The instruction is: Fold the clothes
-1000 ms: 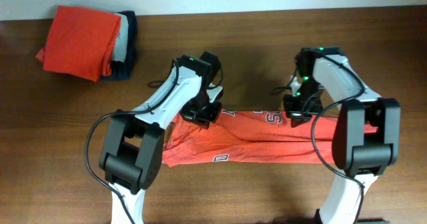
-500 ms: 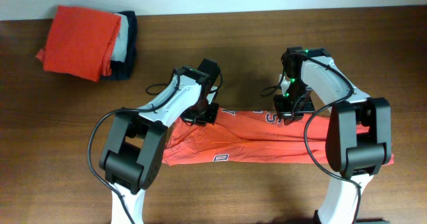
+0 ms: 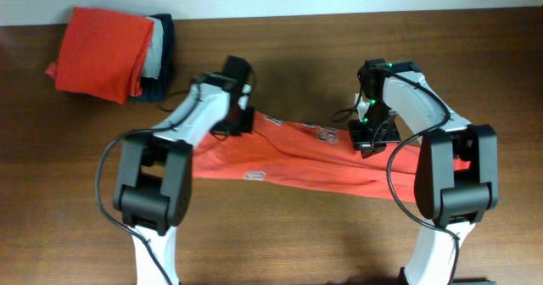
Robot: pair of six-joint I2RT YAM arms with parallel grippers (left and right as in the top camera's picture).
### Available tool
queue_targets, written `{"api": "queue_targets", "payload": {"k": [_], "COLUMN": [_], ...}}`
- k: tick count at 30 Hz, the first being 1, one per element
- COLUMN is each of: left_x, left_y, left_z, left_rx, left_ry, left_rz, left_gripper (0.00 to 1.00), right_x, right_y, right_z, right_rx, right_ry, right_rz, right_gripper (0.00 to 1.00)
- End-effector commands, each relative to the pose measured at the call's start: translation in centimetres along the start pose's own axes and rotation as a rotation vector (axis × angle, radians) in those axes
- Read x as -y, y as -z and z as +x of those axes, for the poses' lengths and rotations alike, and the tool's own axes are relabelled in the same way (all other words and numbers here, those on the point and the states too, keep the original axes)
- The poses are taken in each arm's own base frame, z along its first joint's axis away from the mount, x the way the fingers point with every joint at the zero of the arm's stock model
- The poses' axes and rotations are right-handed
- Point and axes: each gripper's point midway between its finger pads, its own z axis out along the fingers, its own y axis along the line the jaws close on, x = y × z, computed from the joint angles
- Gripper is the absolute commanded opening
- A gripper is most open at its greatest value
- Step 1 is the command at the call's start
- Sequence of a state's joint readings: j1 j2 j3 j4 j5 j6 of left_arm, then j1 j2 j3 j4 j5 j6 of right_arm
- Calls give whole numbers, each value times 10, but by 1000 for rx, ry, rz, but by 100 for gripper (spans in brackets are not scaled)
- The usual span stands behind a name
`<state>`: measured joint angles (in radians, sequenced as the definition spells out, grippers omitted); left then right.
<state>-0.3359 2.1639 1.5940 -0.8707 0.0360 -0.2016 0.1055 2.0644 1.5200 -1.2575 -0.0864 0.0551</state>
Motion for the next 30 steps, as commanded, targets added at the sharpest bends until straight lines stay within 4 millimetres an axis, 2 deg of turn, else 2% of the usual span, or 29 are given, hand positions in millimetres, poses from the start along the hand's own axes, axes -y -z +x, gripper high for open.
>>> {"api": "queue_targets", "payload": {"k": [1, 4, 6, 9, 11, 14, 16, 18, 23, 27, 28, 30], "left_x": [-55, -75, -78, -71, -65, -61, -51, -29, -4, -6, -10, -30], "left_y": [-15, -10, -8, -7, -7, 0, 14, 60, 137, 162, 163, 162], "left_z": [-16, -27, -29, -30, -31, -31, -37, -56, -81, -79, -78, -72], "left_rx": [29, 61, 66, 65, 64, 57, 62, 121, 275, 311, 308, 291], "left_ry": [59, 107, 120, 116, 110, 105, 93, 57, 10, 12, 17, 40], "left_rz": [-84, -78, -64, -32, -10, -4, 19, 57, 86, 79, 63, -28], "left_gripper": [0, 0, 1, 0, 0, 0, 0, 0, 8, 12, 14, 17], "right_x": [0, -1, 0, -26, -55, -69, -77, -95, -134, -150, -157, -170], "right_y": [24, 28, 28, 28, 38, 43, 42, 41, 33, 15, 11, 3], "right_z": [-4, -6, -7, -21, -37, -46, -46, -44, -41, -41, -39, -35], "right_rx": [86, 101, 102, 160, 239, 286, 292, 298, 311, 339, 343, 350], "right_ry": [9, 25, 22, 81, 147, 179, 222, 287, 398, 471, 490, 527], "right_rz": [15, 16, 15, -134, -294, -347, -342, -337, -307, -200, -201, -202], "right_gripper": [4, 4, 4, 4, 4, 4, 4, 4, 4, 4, 4, 4]}}
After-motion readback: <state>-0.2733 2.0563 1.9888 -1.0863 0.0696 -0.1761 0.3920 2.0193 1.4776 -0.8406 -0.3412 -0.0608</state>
